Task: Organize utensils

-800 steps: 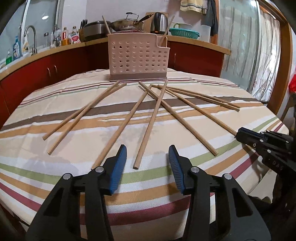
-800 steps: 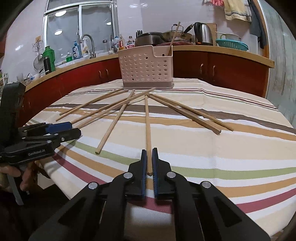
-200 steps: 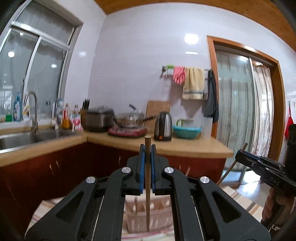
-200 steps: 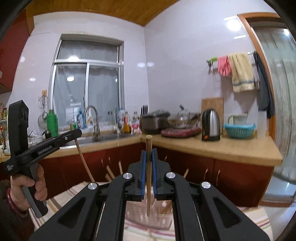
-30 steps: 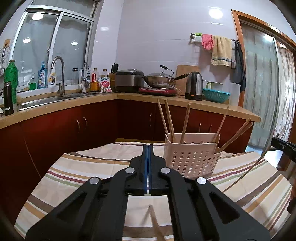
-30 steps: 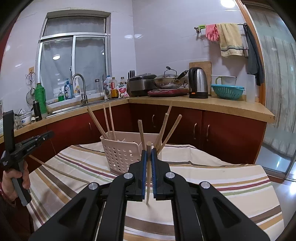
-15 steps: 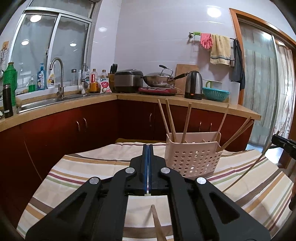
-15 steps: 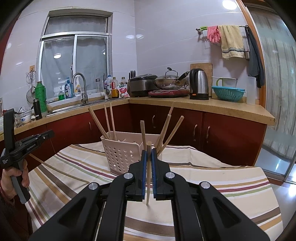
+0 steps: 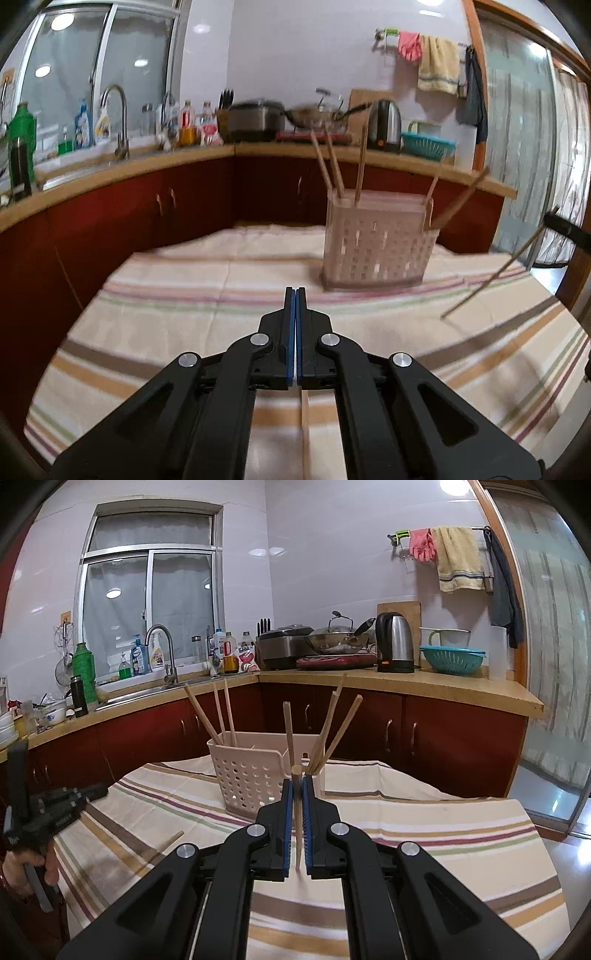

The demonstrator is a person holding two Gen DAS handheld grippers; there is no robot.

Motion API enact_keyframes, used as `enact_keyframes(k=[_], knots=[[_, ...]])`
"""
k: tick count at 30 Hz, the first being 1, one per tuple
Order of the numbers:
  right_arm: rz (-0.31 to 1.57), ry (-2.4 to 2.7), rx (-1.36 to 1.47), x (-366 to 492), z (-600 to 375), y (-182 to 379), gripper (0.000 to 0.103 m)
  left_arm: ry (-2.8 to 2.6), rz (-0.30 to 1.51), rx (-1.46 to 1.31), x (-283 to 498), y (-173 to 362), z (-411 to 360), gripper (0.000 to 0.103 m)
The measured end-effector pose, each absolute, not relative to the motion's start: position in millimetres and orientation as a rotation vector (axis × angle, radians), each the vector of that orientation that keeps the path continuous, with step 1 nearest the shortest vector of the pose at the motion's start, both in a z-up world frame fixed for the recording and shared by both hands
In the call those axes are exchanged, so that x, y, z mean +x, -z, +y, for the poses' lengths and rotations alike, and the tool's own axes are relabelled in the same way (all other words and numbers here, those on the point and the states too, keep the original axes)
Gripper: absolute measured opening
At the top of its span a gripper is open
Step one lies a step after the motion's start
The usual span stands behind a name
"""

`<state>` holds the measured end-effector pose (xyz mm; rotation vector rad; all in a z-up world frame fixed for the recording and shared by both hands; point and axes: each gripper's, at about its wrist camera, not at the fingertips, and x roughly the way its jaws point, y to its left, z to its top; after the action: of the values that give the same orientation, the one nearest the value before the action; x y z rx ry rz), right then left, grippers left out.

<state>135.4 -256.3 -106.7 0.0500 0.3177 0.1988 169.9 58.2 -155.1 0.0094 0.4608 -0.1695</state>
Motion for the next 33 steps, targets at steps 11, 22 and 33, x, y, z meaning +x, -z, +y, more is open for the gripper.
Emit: enact_keyframes(k=[11,22,33], knots=[[0.357,-0.188,0.058,103.1,-258.7,125.1,0.006,0.137,0.598,-0.036,131.5,197.4,64.6,0.016],[0.377,-0.199,0.088,78.6,-261.8,145.6,0.006,0.111,0.732,-0.057,93.7,231.0,68.2,0.043],[0.354,-0.21,0.105,64.0,-264.9,144.4,0.006,0.146,0.811,-0.016,80.3,250.4,51.2,0.026]])
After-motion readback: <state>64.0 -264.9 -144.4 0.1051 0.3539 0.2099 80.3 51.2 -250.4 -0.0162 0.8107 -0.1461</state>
